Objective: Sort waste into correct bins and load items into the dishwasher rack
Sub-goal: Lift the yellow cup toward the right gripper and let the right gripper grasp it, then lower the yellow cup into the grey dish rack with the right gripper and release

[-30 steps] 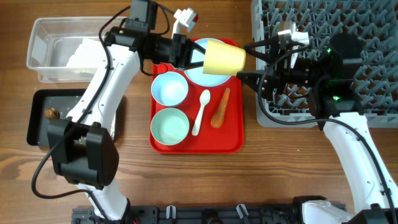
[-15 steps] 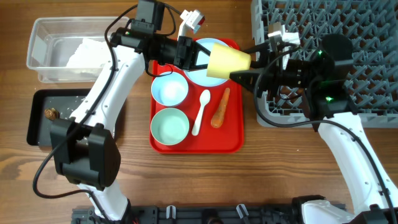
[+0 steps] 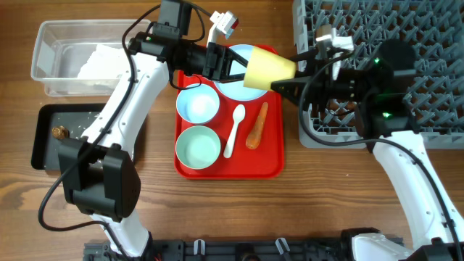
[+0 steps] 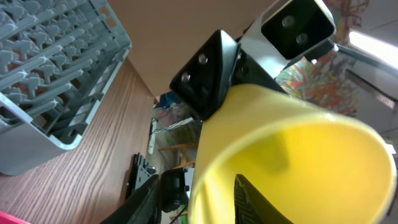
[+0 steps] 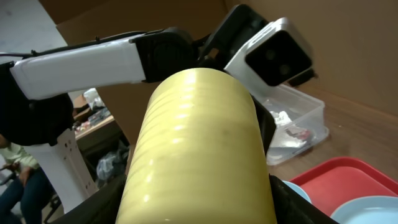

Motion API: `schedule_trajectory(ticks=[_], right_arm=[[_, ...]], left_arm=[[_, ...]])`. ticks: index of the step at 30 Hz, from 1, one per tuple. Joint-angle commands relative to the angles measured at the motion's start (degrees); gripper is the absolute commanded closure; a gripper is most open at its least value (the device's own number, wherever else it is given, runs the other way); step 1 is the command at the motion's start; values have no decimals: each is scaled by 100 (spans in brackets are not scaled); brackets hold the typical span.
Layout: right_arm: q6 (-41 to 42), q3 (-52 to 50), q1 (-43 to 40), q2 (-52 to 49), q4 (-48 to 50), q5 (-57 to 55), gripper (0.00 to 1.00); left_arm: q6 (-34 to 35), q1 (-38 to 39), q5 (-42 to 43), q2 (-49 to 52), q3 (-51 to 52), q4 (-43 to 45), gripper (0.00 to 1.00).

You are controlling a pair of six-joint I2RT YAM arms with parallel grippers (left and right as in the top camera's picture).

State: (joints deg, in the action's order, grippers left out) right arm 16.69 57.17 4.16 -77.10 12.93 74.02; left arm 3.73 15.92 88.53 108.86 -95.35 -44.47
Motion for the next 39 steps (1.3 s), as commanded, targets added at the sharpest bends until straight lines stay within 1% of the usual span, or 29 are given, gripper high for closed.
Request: schedule_trajectory(ticks=[1, 7, 11, 15, 18, 23, 26, 27, 31, 32, 34, 36, 39], right_arm=[[-13, 83, -393, -37, 28, 588, 48], [35, 83, -1169, -37, -28, 1145, 48], [234, 83, -1687, -37, -433, 859, 46], [289, 85, -2022, -28, -1047, 262, 45], [278, 85, -2159, -2, -1565, -229, 44], [46, 101, -2175, 197, -2625, -1458, 44], [-179, 140, -2177, 391, -3294, -2122, 44], [-308, 234, -2175, 511, -3744, -2627, 45], [-636, 717, -2170, 702, -4972, -3943, 45], [-804, 1088, -2155, 723, -5646, -4918, 45], [-922, 1397, -2105, 721, -6177, -5853, 45], [-929, 1572, -2055, 721, -6537, -6542, 45], [-931, 1611, -2009, 708, -6891, -7010, 45]], left_arm=[[-48, -13, -229, -81, -66, 15, 62], [-48, -107, -376, -79, -66, 15, 58], [-46, -188, -715, -79, -66, 11, 59], [-26, -219, -1576, -79, -63, -50, 59], [-26, -216, -2487, -79, -63, -269, 60], [-26, -216, -3534, -74, -55, -608, 60], [-26, -216, -3963, -74, -55, -710, 61], [-26, -216, -4131, -74, -55, -734, 61], [-26, -216, -4461, -74, -55, -778, 61], [-26, -216, -4631, -74, -55, -796, 60], [-28, -216, -4795, -74, -50, -813, 59], [-28, -216, -4953, -74, -50, -839, 59], [-28, -216, -5169, -74, -44, -901, 59]])
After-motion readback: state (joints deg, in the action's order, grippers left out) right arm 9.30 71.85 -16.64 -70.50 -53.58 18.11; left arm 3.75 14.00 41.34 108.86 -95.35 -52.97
